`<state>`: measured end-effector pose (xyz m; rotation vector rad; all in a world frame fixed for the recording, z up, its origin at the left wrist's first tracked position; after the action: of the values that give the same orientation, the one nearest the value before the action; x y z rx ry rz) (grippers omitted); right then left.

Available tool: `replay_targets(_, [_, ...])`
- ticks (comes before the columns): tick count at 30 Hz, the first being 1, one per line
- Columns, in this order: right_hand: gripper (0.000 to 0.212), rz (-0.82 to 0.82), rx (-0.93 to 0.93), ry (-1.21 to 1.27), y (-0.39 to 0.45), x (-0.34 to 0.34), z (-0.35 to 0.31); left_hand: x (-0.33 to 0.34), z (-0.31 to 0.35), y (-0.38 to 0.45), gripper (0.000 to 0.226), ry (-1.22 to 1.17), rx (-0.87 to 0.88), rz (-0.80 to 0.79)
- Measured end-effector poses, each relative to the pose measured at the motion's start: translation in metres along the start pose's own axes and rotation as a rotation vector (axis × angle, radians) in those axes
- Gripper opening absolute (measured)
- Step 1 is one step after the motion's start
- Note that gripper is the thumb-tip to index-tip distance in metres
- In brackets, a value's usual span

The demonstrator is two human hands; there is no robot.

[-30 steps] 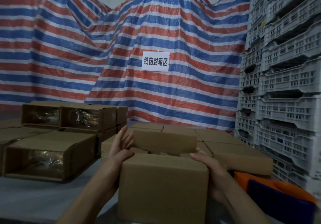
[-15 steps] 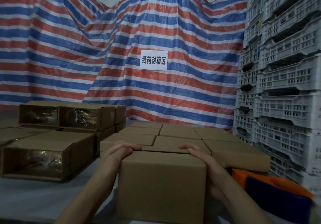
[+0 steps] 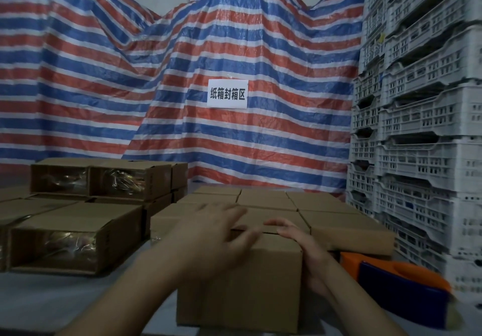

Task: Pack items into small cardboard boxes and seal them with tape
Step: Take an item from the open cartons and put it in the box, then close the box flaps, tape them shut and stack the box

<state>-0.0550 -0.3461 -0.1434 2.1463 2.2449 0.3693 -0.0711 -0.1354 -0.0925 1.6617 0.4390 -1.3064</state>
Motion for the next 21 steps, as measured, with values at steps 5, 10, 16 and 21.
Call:
replay_targets(5, [0.033, 0.029, 0.030, -0.079, -0.008, 0.005, -0.005, 0.016, 0.013, 0.004, 0.080, 0.071, 0.076, -0.169])
replay_targets(10, [0.015, 0.343, -0.281, -0.585, -0.024, -0.026, -0.034, 0.020, 0.009, 0.005, 0.080, 0.048, 0.060, -0.174])
replay_targets(16, [0.029, 0.633, -0.285, -1.454, -0.068, -0.118, -0.044, 0.024, 0.006, 0.008, 0.082, 0.009, 0.052, -0.168])
replay_targets(21, [0.047, 0.627, -0.068, -1.702, -0.075, -0.134, -0.001, 0.027, 0.006, 0.008, 0.085, 0.010, 0.057, -0.140])
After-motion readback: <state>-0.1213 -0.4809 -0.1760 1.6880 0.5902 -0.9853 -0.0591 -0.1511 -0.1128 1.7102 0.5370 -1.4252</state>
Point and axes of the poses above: each hand's wrist, its own y-axis towards the middle knuckle, its own x-axis out of the palm, z = x × y, the point moved 1 cm from there along y, towards the middle knuckle, and after that the axes turned 4 degrees about y, right-handed, at the moved point
